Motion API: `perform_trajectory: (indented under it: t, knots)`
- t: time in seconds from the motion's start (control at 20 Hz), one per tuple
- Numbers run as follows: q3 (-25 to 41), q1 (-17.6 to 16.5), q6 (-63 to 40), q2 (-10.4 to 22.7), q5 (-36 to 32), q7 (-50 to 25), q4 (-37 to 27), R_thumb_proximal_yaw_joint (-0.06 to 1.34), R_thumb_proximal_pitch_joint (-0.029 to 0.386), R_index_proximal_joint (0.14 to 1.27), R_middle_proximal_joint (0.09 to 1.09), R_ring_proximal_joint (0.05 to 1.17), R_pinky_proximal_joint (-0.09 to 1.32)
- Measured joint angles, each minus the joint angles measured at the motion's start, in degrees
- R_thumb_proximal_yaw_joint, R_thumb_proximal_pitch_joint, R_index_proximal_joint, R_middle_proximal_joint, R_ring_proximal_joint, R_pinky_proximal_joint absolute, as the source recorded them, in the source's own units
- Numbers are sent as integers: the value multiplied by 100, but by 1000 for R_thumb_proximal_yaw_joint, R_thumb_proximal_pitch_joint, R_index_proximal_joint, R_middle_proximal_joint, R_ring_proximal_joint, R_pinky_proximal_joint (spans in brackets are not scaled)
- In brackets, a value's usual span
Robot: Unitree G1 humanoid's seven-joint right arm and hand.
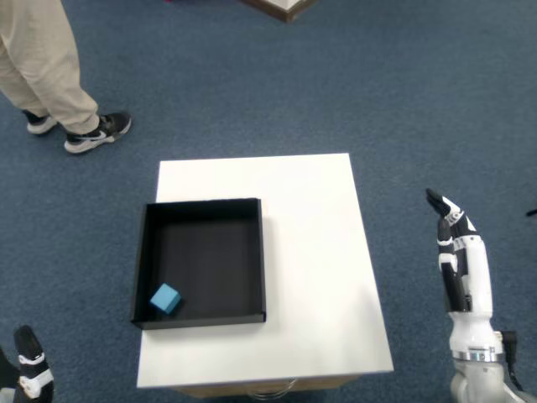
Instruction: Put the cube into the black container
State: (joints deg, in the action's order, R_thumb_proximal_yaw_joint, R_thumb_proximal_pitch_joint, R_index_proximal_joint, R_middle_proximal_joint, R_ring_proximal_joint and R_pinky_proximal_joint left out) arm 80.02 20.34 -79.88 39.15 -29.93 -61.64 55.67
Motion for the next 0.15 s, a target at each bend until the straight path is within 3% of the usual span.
perform_trajectory:
  t: [0.15]
  knots:
    - [42, 49, 0, -98, -209, 178, 18, -5, 190, 320, 236, 237, 57]
